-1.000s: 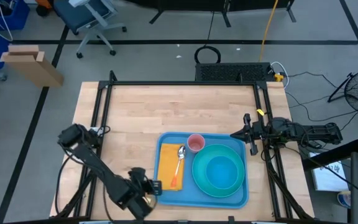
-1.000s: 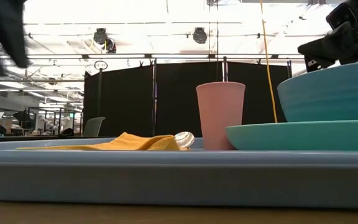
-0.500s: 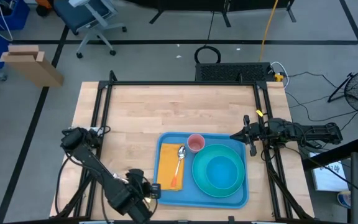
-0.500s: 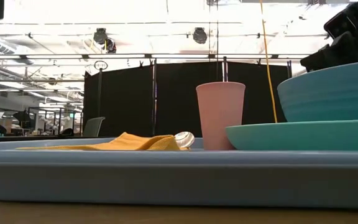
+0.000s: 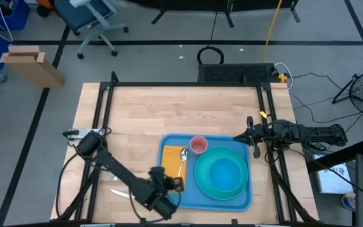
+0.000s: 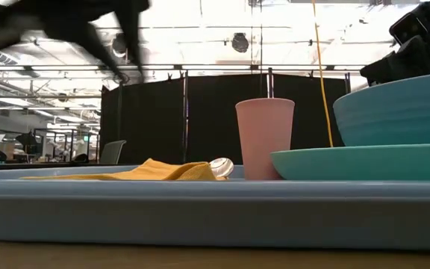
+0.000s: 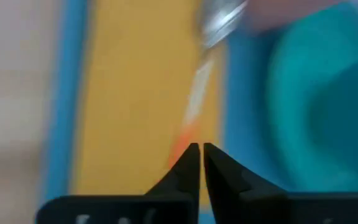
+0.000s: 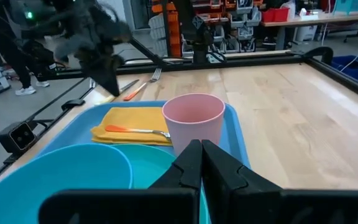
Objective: Set up tray
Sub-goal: Put the orange fork to the left of the orange spoon on the yellow napkin
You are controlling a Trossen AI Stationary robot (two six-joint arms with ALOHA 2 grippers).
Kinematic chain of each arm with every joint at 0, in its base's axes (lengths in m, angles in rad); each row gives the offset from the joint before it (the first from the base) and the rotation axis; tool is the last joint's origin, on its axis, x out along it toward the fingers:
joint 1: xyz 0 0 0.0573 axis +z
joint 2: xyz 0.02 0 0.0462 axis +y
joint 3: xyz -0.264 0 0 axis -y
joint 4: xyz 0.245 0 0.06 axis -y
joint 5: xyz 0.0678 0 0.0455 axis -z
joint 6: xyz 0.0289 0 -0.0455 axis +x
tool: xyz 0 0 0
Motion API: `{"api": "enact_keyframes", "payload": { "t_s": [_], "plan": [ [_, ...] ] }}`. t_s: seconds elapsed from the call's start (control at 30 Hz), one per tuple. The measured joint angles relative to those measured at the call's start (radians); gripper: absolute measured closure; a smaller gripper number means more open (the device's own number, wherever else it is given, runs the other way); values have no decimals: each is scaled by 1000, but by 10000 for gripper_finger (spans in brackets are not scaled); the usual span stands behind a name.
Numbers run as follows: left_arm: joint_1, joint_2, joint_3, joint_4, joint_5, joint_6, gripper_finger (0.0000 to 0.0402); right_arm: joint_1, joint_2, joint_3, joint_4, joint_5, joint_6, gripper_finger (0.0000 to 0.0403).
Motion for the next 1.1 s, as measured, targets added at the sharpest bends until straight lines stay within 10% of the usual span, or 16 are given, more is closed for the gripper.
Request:
{"api": "enact_keyframes", "payload": {
  "t_s": [0.4, 0.7, 1.1],
  "plan": [
    [172, -224, 1, 159, -245, 1163, 367, 0, 0, -67, 120, 0, -19, 403],
    [-83, -575, -95, -505, -656, 383, 370, 0, 1, -69, 133, -18, -11, 403],
    [-137, -623, -380, -499, -141, 261, 392, 0, 0, -71, 159, -28, -4, 403]
  ]
}}
